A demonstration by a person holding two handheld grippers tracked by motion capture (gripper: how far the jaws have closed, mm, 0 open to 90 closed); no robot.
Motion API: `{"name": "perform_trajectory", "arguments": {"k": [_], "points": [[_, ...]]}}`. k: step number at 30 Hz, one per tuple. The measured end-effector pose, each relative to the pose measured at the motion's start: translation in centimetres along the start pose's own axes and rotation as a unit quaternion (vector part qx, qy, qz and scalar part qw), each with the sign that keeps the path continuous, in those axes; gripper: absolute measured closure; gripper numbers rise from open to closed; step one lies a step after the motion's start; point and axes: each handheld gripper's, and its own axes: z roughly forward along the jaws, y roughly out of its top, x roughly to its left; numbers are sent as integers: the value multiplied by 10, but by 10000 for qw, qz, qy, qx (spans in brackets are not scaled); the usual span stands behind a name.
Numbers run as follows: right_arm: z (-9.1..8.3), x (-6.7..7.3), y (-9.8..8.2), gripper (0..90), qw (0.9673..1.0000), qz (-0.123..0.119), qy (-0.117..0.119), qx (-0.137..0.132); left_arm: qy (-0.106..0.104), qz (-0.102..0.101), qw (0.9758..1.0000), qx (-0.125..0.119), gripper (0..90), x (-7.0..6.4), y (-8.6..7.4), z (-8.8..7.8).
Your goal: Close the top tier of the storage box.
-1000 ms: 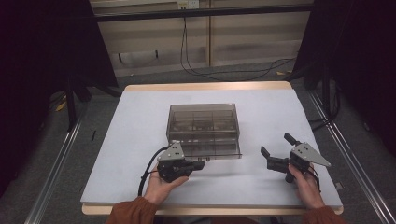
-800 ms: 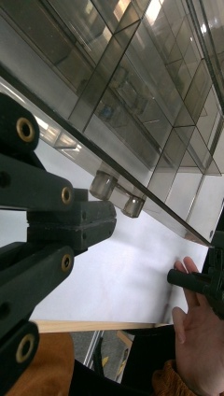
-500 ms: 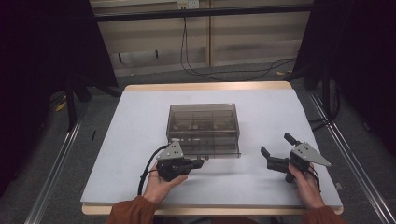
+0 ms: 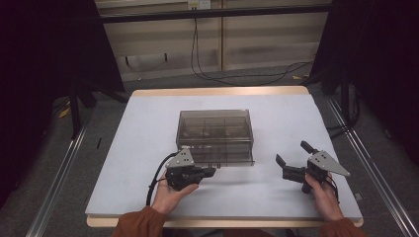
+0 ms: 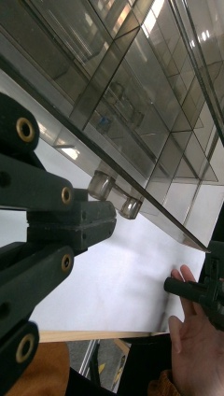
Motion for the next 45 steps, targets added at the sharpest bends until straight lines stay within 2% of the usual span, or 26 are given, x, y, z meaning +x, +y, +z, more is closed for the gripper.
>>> {"name": "perform_trajectory", "arguments": {"k": [1, 7, 8, 18, 22, 32, 34, 35, 39, 42, 45], "points": [[0, 0, 0, 0, 10000, 2, -3, 1, 15, -37, 10000, -19, 900, 0, 0, 0], [0, 0, 0, 0, 10000, -14, 10, 8, 40, 1, 10000, -14, 900, 1, 1, 0], [0, 0, 0, 0, 10000, -7, -2, 12, 46, 61, 10000, 10, 900, 1, 1, 0], [0, 0, 0, 0, 10000, -8, 7, 12, 74, 98, 9999, -4, 900, 3, 4, 3], [0, 0, 0, 0, 10000, -15, 9, 5, 107, 38, 9999, -25, 900, 3, 3, 4], [0, 0, 0, 0, 10000, -3, -7, 4, 116, 51, 9999, -31, 900, 6, 4, 4], [0, 0, 0, 0, 10000, 0, -9, 4, 139, -12, 9999, -55, 900, 5, 5, 4], [0, 0, 0, 0, 10000, -2, -9, 3, 146, 75, 9999, 6, 900, 6, 6, 4], [0, 0, 0, 0, 10000, -13, -1, 11, 151, 53, 9999, -32, 900, 7, 6, 5], [0, 0, 0, 0, 10000, -16, 19, -9, 259, 29, 9997, -35, 900, 6, 5, 5], [0, 0, 0, 0, 10000, -21, 13, 7, 231, 43, 9997, -22, 900, 8, 5, 6]]}}
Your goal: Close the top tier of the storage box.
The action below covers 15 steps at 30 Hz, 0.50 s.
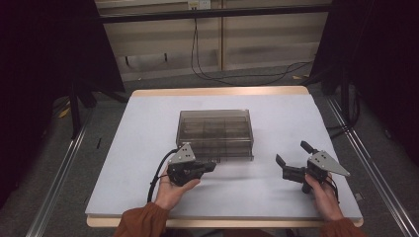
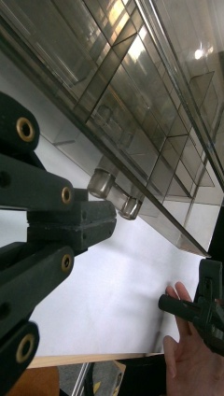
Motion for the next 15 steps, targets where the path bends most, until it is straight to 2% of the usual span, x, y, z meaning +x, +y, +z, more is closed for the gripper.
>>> {"name": "perform_trajectory", "arguments": {"k": [15], "points": [[0, 0, 0, 0, 10000, 6, -12, 4, -12, -46, 10000, -58, 900, 3, 2, 2]]}}
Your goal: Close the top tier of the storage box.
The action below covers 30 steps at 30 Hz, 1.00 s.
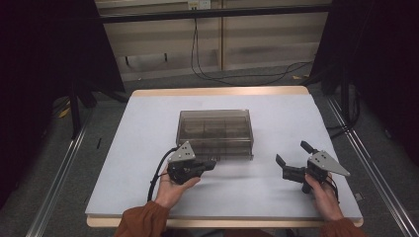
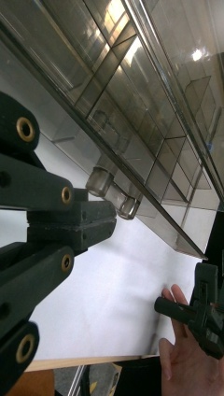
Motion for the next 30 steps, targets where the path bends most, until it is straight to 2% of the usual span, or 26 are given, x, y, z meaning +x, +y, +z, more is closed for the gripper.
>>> {"name": "perform_trajectory", "arguments": {"k": [4, 8, 21, 30], "points": [[0, 0, 0, 0, 10000, 9, 5, 2, 24, 3, 10000, 37, 900, 1, 0, 1], [0, 0, 0, 0, 10000, 0, 8, -4, 32, -76, 9999, -91, 900, 4, 2, -3], [0, 0, 0, 0, 10000, 0, 9, -1, 41, -66, 10000, -34, 900, 6, 2, 1], [0, 0, 0, 0, 10000, -2, 1, -1, 25, -168, 9998, -68, 900, 6, 2, 3]]}}
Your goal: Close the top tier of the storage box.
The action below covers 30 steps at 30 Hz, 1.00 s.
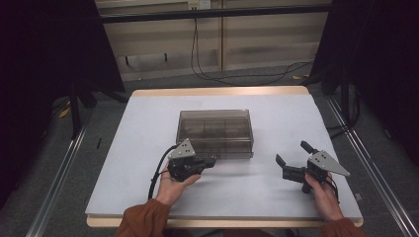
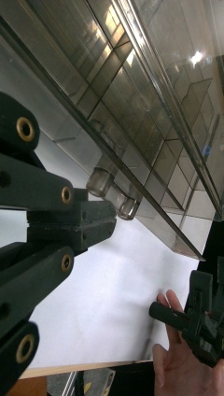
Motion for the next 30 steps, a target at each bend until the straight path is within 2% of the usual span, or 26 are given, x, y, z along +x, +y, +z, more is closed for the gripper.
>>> {"name": "perform_trajectory", "arguments": {"k": [30], "points": [[0, 0, 0, 0, 10000, 4, 8, -11, 6, 33, 10000, 31, 900, 6, 5, 6]]}}
